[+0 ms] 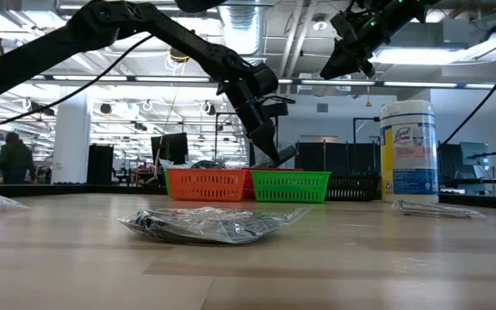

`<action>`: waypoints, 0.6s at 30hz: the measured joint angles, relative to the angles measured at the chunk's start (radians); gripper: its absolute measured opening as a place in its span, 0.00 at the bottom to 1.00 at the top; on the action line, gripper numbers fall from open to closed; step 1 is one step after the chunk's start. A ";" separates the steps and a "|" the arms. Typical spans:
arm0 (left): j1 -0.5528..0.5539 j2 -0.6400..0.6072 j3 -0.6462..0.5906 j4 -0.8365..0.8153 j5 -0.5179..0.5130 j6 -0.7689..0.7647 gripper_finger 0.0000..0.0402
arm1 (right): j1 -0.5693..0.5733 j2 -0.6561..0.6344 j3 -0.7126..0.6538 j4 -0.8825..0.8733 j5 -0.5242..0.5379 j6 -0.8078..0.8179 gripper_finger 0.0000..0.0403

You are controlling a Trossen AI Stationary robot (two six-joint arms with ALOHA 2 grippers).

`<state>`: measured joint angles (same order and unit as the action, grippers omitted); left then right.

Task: Pick & Place Travel size toiletries
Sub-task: Put the black comb into the red bin

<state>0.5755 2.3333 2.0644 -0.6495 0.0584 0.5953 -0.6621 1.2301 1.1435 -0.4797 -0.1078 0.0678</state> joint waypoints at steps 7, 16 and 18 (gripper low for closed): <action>0.000 0.000 -0.002 0.004 0.001 0.000 0.01 | 0.000 0.000 0.000 0.000 0.000 0.000 0.14; -0.001 -0.002 -0.088 0.009 -0.005 0.000 0.02 | 0.000 0.000 0.000 0.000 0.000 0.005 0.14; -0.002 -0.002 -0.092 0.010 -0.015 0.002 0.02 | 0.000 0.000 0.000 0.001 0.000 0.009 0.14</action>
<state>0.5735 2.3314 1.9724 -0.6392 0.0437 0.5968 -0.6621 1.2301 1.1435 -0.4792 -0.1078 0.0773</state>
